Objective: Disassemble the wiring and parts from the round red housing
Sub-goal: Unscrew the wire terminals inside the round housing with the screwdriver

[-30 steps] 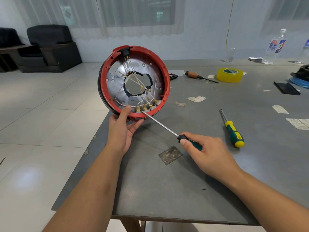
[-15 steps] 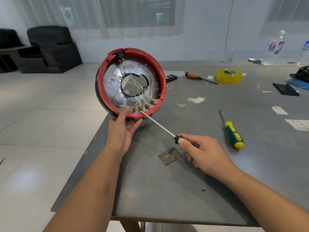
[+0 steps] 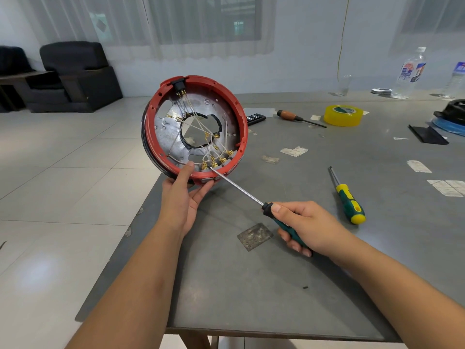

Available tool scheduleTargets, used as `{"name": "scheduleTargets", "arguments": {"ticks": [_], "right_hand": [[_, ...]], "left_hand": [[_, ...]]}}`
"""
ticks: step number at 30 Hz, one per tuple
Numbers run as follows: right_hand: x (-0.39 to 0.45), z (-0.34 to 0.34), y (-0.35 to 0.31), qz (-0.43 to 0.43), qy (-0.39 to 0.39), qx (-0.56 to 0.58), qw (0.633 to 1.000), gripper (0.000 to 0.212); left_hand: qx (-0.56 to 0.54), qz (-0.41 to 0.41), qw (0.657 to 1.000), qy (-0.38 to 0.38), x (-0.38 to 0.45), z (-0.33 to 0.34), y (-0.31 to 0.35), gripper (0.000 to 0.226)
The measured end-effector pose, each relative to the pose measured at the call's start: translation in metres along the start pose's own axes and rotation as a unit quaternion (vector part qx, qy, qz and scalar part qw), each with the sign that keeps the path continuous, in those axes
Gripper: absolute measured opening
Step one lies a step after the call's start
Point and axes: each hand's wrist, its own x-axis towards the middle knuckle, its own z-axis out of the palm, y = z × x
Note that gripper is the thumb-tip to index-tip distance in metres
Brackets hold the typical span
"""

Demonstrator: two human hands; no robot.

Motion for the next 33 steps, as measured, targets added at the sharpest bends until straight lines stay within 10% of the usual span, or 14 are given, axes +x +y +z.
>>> {"name": "scheduleTargets", "arguments": {"ticks": [9,17,33], "right_hand": [[-0.005,-0.015,0.006,-0.059,0.084,-0.132,0.986,0.012],[-0.012,-0.064,0.005,-0.111,0.049,-0.500,0.858,0.028],[-0.003,-0.035,0.010,-0.172,0.050,-0.553,0.814,0.048]], "left_hand": [[0.022,0.006,1.000,0.005,-0.002,0.002,0.001,0.043],[0.043,0.009,0.999,-0.001,-0.002,0.003,0.001,0.056],[0.162,0.011,0.985,-0.056,-0.007,0.005,-0.003,0.082]]}}
